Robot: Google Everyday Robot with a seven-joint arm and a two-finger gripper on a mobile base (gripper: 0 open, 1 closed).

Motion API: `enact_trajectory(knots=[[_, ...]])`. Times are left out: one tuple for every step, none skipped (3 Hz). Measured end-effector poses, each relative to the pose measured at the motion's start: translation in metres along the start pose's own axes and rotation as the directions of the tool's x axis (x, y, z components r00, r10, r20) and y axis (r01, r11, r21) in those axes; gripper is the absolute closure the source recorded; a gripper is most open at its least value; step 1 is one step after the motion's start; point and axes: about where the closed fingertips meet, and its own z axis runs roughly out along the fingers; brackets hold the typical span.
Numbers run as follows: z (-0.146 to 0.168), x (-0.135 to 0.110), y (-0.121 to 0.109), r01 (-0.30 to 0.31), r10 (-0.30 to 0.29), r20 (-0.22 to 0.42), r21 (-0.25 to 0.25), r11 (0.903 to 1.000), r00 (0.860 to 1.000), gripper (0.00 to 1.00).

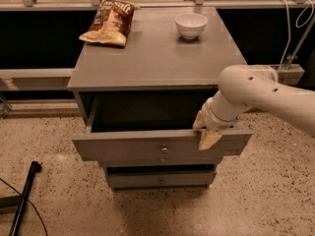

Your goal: Open top drawer

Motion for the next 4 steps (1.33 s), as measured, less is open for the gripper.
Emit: enact_trajectory(knots=[[0.0, 0.0, 0.0, 0.0, 0.0, 0.0, 0.0, 1.0, 1.0, 0.02], [0.002, 0.001, 0.0, -0.001, 0.001, 0.003, -0.009, 1.0, 1.0, 0.0], [0.019, 0.011, -0.002, -0.007, 0.01, 0.032, -0.097, 0.9953, 0.999, 0.0], [0.033, 0.025, 0.005, -0.027, 0.037, 0.052, -0.172, 0.9848, 0.998, 0.04]])
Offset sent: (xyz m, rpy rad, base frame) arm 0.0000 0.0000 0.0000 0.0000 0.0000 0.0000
